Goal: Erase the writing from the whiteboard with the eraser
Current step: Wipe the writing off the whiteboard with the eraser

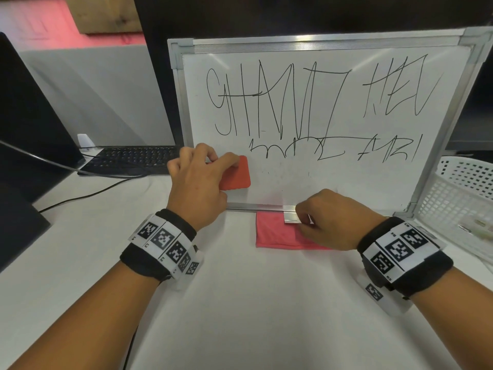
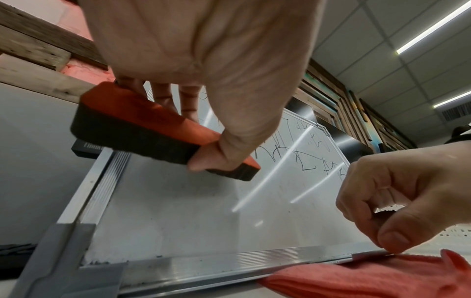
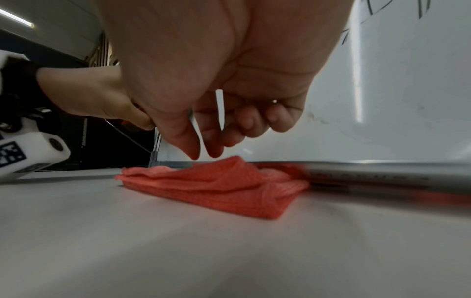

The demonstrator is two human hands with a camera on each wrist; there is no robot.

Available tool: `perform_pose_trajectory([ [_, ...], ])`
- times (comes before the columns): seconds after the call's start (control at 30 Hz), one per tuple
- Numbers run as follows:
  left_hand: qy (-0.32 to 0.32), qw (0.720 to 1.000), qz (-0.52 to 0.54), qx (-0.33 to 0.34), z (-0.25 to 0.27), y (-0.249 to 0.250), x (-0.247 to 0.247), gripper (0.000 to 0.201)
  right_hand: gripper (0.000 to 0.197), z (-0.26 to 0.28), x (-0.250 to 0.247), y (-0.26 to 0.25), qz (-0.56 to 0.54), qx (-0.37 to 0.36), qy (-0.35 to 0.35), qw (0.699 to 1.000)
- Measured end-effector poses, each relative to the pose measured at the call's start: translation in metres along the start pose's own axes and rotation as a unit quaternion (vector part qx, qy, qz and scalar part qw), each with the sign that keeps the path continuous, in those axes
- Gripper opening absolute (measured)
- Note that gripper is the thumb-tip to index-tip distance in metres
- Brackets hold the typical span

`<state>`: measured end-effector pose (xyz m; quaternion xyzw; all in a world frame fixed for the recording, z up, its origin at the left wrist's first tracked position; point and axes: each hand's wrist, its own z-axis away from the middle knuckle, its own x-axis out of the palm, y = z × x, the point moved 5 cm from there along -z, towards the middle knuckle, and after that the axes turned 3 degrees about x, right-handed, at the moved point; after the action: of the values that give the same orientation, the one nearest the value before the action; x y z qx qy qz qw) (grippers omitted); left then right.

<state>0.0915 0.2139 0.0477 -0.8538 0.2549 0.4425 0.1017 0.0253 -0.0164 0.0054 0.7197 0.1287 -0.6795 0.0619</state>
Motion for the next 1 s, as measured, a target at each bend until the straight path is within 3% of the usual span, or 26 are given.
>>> perform_pose_trajectory([
  [0.17,0.019,1.0,0.01,-0.004,-0.002,-0.002,-0.004,0.063,0.022,0.001,0.0,-0.002,-0.001,-0.006,-0.005,1.0],
  [0.3,-0.046,0.999,0.006,0.013,0.003,0.0,0.003,0.062,0.023,0.002,0.0,-0.001,0.002,-0.012,-0.003,1.0],
  [0.47,0.005,1.0,0.006,-0.012,0.003,-0.006,-0.004,0.062,0.023,0.007,0.002,0.007,0.011,-0.012,-0.006,1.0],
  [0.67,-0.017,1.0,0.017,-0.011,0.003,-0.006,-0.002,0.061,0.022,0.008,-0.001,0.016,0.009,0.006,0.006,1.0],
  [0.8,0.009,0.999,0.035,-0.021,0.001,-0.007,-0.006,0.063,0.021,0.007,-0.002,0.012,0.01,0.007,0.0,1.0],
  [0.93,-0.042,0.999,0.029,-0.002,0.003,-0.002,0.001,0.064,0.02,0.008,-0.003,0.012,0.01,0.008,-0.001,1.0],
  [1.0,-0.026,0.999,0.033,-0.004,0.003,-0.002,0.0,0.064,0.021,0.008,-0.003,0.011,0.007,0.007,0.0,1.0],
])
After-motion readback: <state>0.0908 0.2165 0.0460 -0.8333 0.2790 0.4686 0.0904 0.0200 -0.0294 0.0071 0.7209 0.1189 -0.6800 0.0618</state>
